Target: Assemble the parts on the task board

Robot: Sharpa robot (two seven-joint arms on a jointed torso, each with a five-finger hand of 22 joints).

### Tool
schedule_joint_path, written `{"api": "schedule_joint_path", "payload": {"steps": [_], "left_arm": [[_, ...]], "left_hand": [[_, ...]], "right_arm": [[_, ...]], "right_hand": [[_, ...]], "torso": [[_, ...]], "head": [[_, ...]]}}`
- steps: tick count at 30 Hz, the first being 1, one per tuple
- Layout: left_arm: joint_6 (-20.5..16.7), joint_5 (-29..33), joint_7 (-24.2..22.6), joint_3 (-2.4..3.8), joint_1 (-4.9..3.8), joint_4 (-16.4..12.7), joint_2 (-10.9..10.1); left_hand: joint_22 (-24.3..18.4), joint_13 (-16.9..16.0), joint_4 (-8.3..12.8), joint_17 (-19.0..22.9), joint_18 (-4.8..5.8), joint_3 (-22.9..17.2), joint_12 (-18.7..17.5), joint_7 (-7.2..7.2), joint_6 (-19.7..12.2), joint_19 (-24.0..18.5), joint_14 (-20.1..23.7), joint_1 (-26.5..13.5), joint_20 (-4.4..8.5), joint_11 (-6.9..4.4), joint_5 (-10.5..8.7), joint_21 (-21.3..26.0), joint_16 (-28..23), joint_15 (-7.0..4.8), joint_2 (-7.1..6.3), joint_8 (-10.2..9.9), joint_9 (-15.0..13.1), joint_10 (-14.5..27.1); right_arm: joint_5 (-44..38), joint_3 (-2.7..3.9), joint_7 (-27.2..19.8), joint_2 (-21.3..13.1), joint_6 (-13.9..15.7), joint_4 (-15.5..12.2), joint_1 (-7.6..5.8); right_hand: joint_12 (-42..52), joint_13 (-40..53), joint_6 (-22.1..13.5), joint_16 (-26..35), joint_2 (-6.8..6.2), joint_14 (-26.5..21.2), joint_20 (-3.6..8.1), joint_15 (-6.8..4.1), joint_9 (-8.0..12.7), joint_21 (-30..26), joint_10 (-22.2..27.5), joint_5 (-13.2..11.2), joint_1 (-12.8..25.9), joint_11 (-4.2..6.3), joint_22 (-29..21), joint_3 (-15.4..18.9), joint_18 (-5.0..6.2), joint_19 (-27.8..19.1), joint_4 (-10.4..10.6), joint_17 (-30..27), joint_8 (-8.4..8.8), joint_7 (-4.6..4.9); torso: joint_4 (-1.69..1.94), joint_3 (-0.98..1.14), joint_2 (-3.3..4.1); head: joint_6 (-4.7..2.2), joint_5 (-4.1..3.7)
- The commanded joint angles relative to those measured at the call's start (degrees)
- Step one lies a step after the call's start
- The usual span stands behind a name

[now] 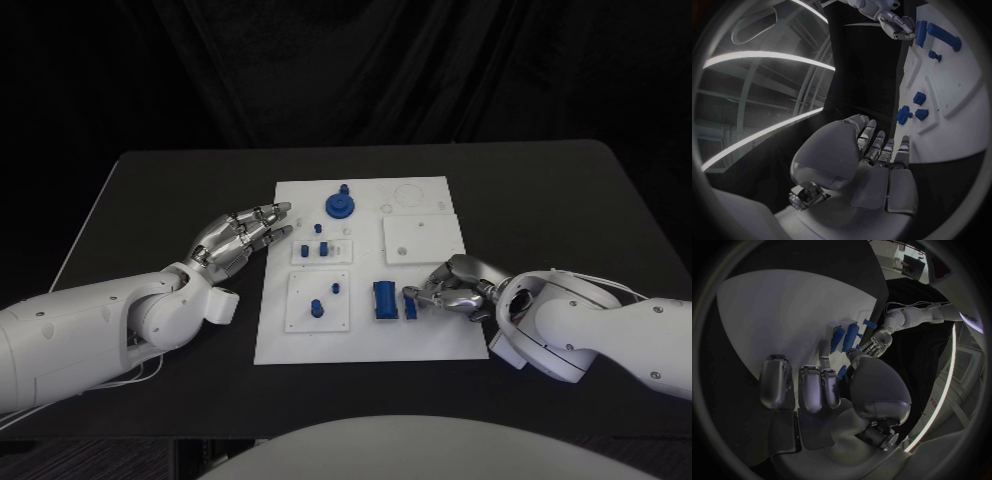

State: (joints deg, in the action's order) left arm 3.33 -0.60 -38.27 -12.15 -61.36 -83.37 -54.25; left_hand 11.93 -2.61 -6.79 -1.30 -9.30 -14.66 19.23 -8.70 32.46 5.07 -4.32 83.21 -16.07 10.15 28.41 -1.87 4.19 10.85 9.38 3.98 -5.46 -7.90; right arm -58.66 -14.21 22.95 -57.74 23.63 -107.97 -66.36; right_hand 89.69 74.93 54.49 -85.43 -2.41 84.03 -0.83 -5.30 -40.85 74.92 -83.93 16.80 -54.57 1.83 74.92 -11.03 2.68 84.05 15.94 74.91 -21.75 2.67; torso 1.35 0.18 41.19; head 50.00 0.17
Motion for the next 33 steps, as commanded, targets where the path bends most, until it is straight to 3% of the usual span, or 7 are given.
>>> {"api": "schedule_joint_path", "payload": {"steps": [1, 9, 14, 15, 17, 25, 33], "left_arm": [[0.8, 0.0, -0.5, 0.04, 0.12, -0.1, 0.0], [0.7, 0.0, -0.5, 0.04, 0.14, -0.2, -0.1], [0.7, 0.0, -0.5, 0.04, 0.15, -0.1, -0.1], [0.8, 0.0, -0.5, 0.04, 0.15, -0.1, -0.1], [0.8, 0.0, -0.5, 0.04, 0.16, -0.1, 0.0], [0.8, 0.0, -0.4, 0.04, 0.19, 0.0, -0.1], [0.9, 0.0, -0.3, 0.04, 0.21, 0.1, 0.0]], "left_hand": [[0.0, -0.1, 0.0, -0.1, -0.12, -0.4, 0.2, -0.18, 0.4, 0.2, -0.1, -0.6, -0.21, 0.39, 0.20, -0.3, 0.3, 0.06, 0.08, 0.4, -0.1, -0.2], [0.0, -0.1, 0.0, -0.1, -0.12, -0.4, 0.2, -0.18, 0.4, 0.2, -0.1, -0.6, -0.21, 0.39, 0.20, -0.3, 0.3, 0.06, 0.08, 0.4, -0.1, -0.2], [0.0, -0.1, 0.0, -0.1, -0.12, -0.4, 0.2, -0.18, 0.4, 0.2, -0.1, -0.6, -0.21, 0.39, 0.20, -0.3, 0.3, 0.06, 0.08, 0.4, -0.1, -0.2], [0.0, -0.1, 0.0, -0.1, -0.13, -0.5, 0.3, -0.19, 0.5, 0.2, -0.1, -0.6, -0.21, 0.40, 0.21, -0.3, 0.3, 0.06, 0.06, 0.4, -0.1, -0.2], [0.0, -0.1, 0.0, -0.1, -0.13, -0.5, 0.3, -0.19, 0.5, 0.2, -0.1, -0.6, -0.21, 0.40, 0.21, -0.3, 0.3, 0.06, 0.06, 0.4, -0.1, -0.2], [0.1, -0.1, 0.0, -0.1, -0.13, -0.5, 0.2, -0.19, 0.5, 0.2, -0.1, -0.6, -0.21, 0.40, 0.21, -0.3, 0.4, 0.06, 0.06, 0.4, -0.1, -0.2], [0.1, -0.1, 0.0, -0.1, -0.13, -0.5, 0.2, -0.19, 0.5, 0.2, -0.1, -0.6, -0.21, 0.40, 0.21, -0.3, 0.4, 0.06, 0.06, 0.4, -0.1, -0.2]], "right_arm": [[-0.4, 0.00, -0.9, -0.6, 0.8, -0.7, 0.09], [-0.4, -0.02, -1.7, -3.3, -0.3, -3.0, 0.14], [-0.4, -0.03, -1.2, -4.2, -1.9, -3.7, 0.21], [-0.4, -0.04, -1.1, -4.3, -2.5, -3.8, 0.24], [-0.4, -0.04, -1.0, -4.3, -3.1, -3.9, 0.28], [-0.4, -0.04, -0.5, -4.2, -4.7, -3.9, 0.46], [-0.2, -0.04, -0.3, -3.8, -5.1, -3.5, 0.63]], "right_hand": [[0.3, 15.1, 0.4, -0.2, 0.31, 4.2, -0.25, -0.02, -0.9, 0.1, -6.1, 1.5, -1.5, -0.06, 10.5, 0.9, 0.81, 0.8, -0.7, 5.3, -1.55, -0.31], [0.3, 15.1, -0.7, -0.3, 0.35, 4.2, 0.24, -0.52, -4.1, 0.4, -6.1, 6.0, -6.6, 0.55, 10.6, 1.4, 0.75, 1.0, -4.0, 5.5, -6.08, -1.09], [0.3, 15.1, -2.0, -0.4, 0.40, 4.2, 0.75, -1.03, -8.0, 0.6, -6.1, 5.7, -8.3, 1.20, 10.6, 2.4, 0.71, 1.0, -5.4, 5.6, -11.41, -1.85], [0.3, 15.1, -1.5, -0.3, 0.81, 4.2, 0.96, -1.35, -9.6, 0.5, -6.1, 4.7, -8.3, 1.62, 10.6, 2.9, 0.73, 1.0, -5.3, 5.5, -13.86, -2.39], [0.3, 15.1, -1.3, -0.3, 0.96, 4.2, 1.37, -1.80, -11.4, 0.5, -6.1, 4.3, -8.4, 2.16, 10.6, 3.4, 0.75, 1.0, -5.1, 5.5, -16.34, -2.96], [0.3, 15.1, -1.9, -0.2, 1.17, 4.2, 1.68, -2.09, -13.1, 0.4, -6.1, 2.3, -7.9, 2.47, 10.5, 4.3, 0.75, 1.0, -4.4, 5.4, -18.54, -3.26], [0.3, 15.1, -2.1, -0.2, 1.42, 4.2, 1.76, -2.15, -13.7, 0.3, -6.1, 0.7, -7.6, 2.53, 10.5, 4.8, 0.76, 0.9, -3.9, 5.3, -19.26, -3.33]], "torso": [[0.01, 0.02, 0.01], [0.10, 0.01, -0.01], [0.07, -0.02, -0.04], [0.07, -0.04, -0.05], [0.00, -0.05, -0.05], [-0.11, -0.04, -0.05], [0.13, 0.04, -0.01]], "head": [[0.00, 0.02], [0.00, -0.04], [0.00, -0.21], [0.00, -0.20], [0.00, -0.06], [0.00, 0.11], [0.00, -0.20]]}}
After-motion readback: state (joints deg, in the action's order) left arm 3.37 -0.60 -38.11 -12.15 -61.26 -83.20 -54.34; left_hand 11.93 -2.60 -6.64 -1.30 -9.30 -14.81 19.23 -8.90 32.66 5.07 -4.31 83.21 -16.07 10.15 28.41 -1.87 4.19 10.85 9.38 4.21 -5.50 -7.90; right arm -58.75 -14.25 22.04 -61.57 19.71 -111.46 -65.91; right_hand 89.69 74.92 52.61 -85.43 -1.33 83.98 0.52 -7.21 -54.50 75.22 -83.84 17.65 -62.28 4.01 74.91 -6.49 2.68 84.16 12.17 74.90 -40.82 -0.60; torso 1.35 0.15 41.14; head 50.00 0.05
